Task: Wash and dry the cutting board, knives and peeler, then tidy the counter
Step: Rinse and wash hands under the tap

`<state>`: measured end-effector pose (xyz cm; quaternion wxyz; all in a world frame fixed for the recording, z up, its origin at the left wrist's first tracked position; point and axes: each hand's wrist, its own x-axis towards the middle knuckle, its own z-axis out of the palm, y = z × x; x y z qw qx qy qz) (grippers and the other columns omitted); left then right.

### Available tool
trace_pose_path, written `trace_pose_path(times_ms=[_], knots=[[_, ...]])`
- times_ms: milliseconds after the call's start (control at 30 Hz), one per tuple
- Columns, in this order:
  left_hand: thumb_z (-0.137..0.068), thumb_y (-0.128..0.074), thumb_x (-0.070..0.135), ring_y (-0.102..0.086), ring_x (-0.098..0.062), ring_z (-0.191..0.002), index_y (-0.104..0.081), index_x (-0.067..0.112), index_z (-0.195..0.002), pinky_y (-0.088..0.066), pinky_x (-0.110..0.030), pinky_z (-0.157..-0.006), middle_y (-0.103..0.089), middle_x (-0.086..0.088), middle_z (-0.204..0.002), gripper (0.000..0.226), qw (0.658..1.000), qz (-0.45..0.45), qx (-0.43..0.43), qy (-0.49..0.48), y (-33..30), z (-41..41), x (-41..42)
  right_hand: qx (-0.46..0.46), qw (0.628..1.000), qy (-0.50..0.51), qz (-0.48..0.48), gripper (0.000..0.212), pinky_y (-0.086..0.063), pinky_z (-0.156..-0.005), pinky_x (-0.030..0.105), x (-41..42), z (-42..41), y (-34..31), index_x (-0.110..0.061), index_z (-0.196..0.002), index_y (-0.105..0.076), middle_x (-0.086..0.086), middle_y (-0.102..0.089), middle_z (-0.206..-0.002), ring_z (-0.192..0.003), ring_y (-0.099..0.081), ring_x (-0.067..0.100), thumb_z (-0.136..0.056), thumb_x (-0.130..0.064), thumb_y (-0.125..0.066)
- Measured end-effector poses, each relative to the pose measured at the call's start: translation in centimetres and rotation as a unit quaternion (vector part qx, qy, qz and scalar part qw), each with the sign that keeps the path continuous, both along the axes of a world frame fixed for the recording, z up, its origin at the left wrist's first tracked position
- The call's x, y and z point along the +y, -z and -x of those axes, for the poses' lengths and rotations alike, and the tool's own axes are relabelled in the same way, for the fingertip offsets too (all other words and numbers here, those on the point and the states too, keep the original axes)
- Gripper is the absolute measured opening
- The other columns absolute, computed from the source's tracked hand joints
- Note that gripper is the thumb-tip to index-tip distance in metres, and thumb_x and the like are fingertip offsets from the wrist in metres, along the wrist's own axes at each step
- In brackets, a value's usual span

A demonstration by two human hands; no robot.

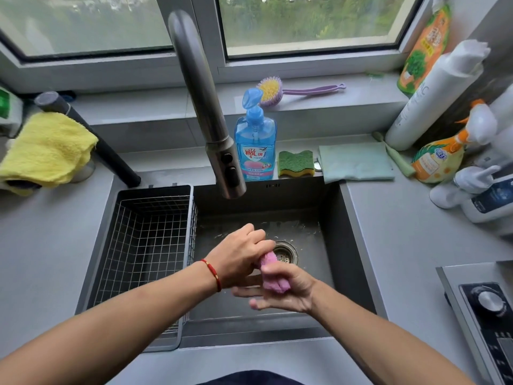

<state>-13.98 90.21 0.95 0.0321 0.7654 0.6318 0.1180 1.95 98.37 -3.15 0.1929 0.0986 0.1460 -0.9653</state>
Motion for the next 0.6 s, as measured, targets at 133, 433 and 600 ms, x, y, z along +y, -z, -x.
trace_pose_path(times_ms=[133,433,600], knots=[[-0.071,-0.082,0.007,-0.056,-0.025,-0.057,-0.063,0.011,-0.074,-0.048,-0.032,-0.047,-0.06,-0.006,-0.069,0.02,0.998,0.03,0.031,0.042,-0.2,0.8,-0.4,-0.031,0.963,-0.099,-0.25,0.034,-0.044,-0.048,0.017,1.1,0.9,-1.3,0.0,-0.13,-0.059,0.013,-0.071,-0.097,-0.054,-0.053,0.008,-0.097,-0.009,-0.062],[-0.081,-0.057,0.032,-0.066,-0.031,-0.07,-0.054,0.015,-0.068,-0.045,-0.028,-0.06,-0.07,-0.01,-0.082,0.022,0.927,0.287,-0.001,-0.24,0.9,-2.0,0.3,0.028,0.341,-0.196,-0.919,0.021,-0.046,-0.066,0.035,2.1,3.7,-2.2,-0.019,-0.096,-0.067,0.011,-0.072,-0.094,-0.082,-0.069,0.035,-0.087,-0.035,-0.059],[-0.065,-0.069,0.018,-0.04,-0.01,-0.035,-0.051,0.015,-0.053,-0.027,-0.018,-0.036,-0.048,0.004,-0.047,0.022,0.781,0.347,-0.37,-0.366,0.5,-3.0,-0.2,0.174,0.232,-0.149,-0.945,0.023,-0.045,-0.058,0.033,3.7,3.9,-2.2,-0.013,-0.101,-0.059,0.01,-0.073,-0.084,-0.071,-0.07,0.036,-0.086,-0.03,-0.063]])
